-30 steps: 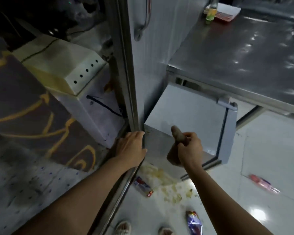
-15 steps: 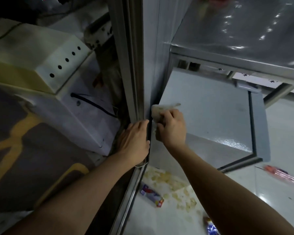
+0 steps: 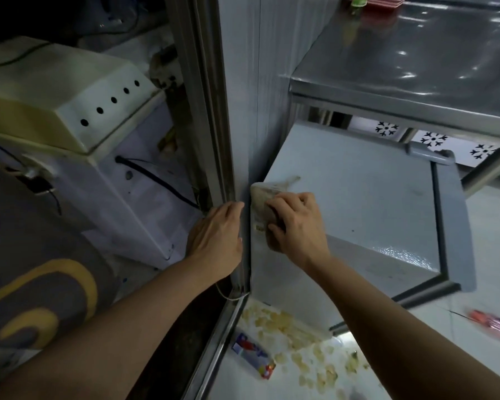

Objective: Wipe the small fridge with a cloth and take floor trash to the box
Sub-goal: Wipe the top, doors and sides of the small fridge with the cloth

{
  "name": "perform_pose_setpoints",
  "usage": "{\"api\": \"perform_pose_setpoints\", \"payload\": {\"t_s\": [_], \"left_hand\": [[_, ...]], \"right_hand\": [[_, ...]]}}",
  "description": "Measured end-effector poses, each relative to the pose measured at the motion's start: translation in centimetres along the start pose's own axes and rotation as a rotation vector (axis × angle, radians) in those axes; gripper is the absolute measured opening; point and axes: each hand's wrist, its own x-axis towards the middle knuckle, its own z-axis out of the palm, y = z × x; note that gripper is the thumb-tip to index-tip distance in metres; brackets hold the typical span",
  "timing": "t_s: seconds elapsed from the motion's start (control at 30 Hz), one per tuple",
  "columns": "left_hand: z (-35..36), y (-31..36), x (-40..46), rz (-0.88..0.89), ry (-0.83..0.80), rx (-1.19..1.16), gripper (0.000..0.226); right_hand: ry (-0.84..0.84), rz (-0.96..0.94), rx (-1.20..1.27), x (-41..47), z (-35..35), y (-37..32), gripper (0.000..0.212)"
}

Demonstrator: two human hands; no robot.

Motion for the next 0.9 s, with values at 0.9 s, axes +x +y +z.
{"api": "perform_pose_setpoints", "payload": {"t_s": [0.9], "left_hand": [[10.5,3.9,3.0,0.281,0.529,-0.054,0.049]], "right_hand": [[0.589,0.024,-0.335,-9.9,-0.3,7.8,0.022]]}}
